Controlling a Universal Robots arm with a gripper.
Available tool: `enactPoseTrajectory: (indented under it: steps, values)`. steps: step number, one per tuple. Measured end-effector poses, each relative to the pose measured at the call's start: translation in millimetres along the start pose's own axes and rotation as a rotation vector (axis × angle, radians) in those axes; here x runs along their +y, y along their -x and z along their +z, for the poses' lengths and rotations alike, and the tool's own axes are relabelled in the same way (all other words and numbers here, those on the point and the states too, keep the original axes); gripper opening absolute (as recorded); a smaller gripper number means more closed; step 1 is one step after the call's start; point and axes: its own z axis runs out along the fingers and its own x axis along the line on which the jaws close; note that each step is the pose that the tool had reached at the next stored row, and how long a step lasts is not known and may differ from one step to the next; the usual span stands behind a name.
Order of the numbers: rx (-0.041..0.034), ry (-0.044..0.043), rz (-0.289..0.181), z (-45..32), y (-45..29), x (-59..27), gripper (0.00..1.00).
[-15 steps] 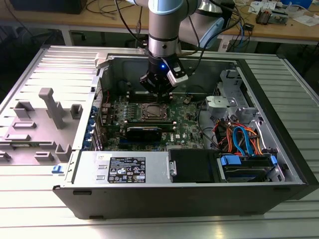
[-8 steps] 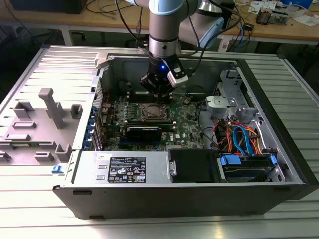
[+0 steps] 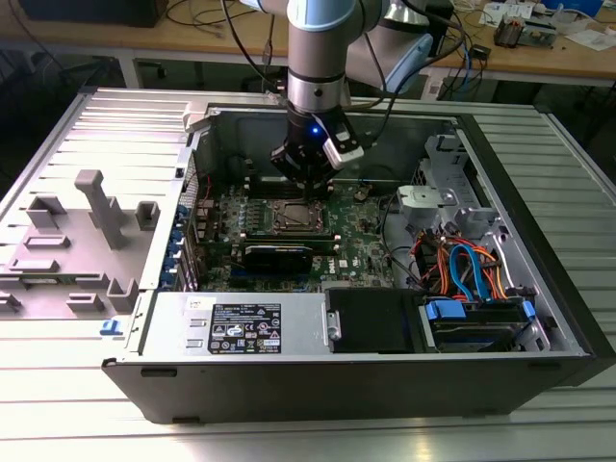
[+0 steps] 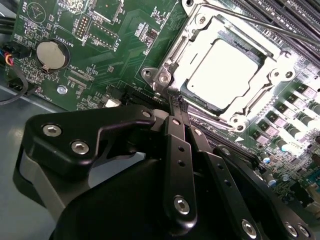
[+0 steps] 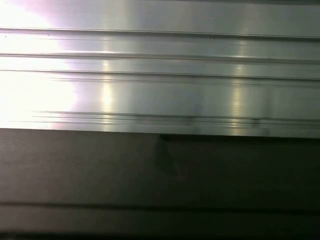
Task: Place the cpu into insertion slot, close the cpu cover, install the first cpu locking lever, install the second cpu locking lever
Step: 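Install the first cpu locking lever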
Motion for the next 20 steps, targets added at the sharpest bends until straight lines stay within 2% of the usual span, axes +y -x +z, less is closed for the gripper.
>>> enactPoseTrajectory:
  steps: [10, 20]
  values:
    - [0.0002, -0.0001, 0.000, 2.2, 0.4, -0.1, 0.11]
    - [0.0001, -0.0001, 0.000, 0.2, 0.5, -0.2, 0.11]
